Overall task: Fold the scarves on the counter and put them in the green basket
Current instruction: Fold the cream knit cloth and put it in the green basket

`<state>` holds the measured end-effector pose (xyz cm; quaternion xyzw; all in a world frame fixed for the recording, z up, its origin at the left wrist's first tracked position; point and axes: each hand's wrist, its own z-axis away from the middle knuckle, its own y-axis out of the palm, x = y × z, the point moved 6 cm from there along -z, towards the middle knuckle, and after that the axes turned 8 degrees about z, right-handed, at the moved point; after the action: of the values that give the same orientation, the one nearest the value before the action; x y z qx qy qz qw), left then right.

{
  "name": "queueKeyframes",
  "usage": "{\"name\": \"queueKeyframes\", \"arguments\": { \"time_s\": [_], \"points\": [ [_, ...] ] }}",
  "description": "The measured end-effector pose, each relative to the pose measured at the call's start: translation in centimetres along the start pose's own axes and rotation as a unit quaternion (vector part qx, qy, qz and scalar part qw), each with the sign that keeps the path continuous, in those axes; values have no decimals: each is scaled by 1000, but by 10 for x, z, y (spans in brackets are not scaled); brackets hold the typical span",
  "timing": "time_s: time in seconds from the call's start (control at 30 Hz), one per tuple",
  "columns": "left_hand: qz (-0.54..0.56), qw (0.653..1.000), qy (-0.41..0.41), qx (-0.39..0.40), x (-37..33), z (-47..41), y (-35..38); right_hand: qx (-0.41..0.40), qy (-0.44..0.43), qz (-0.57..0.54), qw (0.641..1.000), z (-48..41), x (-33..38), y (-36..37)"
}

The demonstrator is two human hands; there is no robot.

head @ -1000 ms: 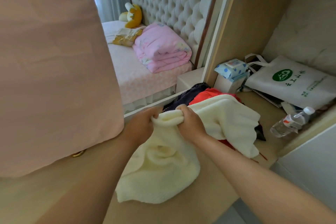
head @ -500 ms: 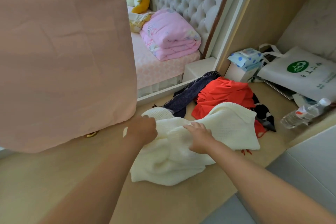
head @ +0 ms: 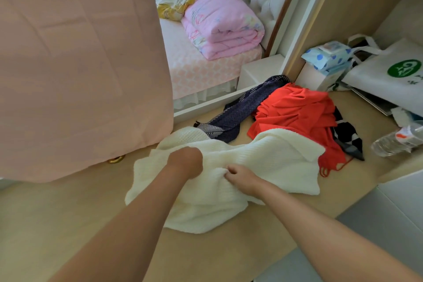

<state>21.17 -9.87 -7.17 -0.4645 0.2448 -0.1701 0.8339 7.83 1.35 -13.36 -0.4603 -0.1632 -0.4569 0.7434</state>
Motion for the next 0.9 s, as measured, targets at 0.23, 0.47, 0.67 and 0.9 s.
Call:
{"name": "queueKeyframes", "arguments": {
  "time_s": [0.23, 0.47, 0.67, 0.9],
  "points": [
    [35, 998, 36, 32, 11, -7, 17, 175, -43, -88, 980, -6, 53, 46],
    [-27, 975, -125, 183, 79, 9, 63, -15, 51, 177, 983, -35, 22, 33],
    [-50, 977, -154, 139, 79, 1, 40, 48, -35, 105, 993, -53, 47, 37],
    [156, 985, -63, -29, 27, -62, 3, -105, -95, 418, 897, -119, 55, -48]
  ]
}}
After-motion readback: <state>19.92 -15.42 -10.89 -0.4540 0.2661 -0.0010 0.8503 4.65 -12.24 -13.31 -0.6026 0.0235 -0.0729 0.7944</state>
